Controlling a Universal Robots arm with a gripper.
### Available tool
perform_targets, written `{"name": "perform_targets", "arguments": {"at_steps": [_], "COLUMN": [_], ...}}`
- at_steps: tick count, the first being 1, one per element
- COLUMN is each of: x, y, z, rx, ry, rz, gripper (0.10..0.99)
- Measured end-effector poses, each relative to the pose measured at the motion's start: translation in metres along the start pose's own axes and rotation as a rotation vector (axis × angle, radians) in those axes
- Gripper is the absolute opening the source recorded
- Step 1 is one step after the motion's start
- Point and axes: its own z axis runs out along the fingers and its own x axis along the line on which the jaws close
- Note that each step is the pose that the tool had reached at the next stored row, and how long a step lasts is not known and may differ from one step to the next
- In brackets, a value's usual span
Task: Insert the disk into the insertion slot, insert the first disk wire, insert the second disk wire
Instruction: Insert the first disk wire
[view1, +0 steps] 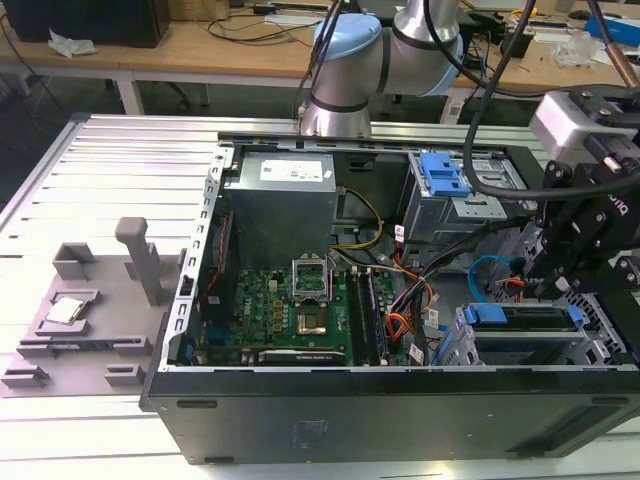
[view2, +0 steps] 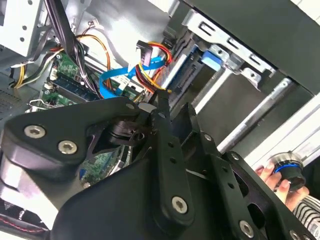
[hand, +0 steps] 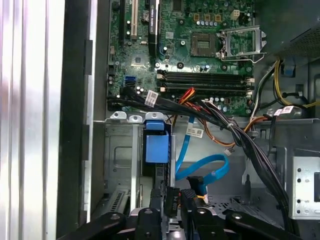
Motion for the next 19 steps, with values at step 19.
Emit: {"name": "perform_targets", "arguments": {"at_steps": [19], "x": [0.0015], "y": [-0.0098], "z": [0.0124], "rx": [0.000], "ry": [0.0141], "rz": [0.001], "gripper": [0.165]}}
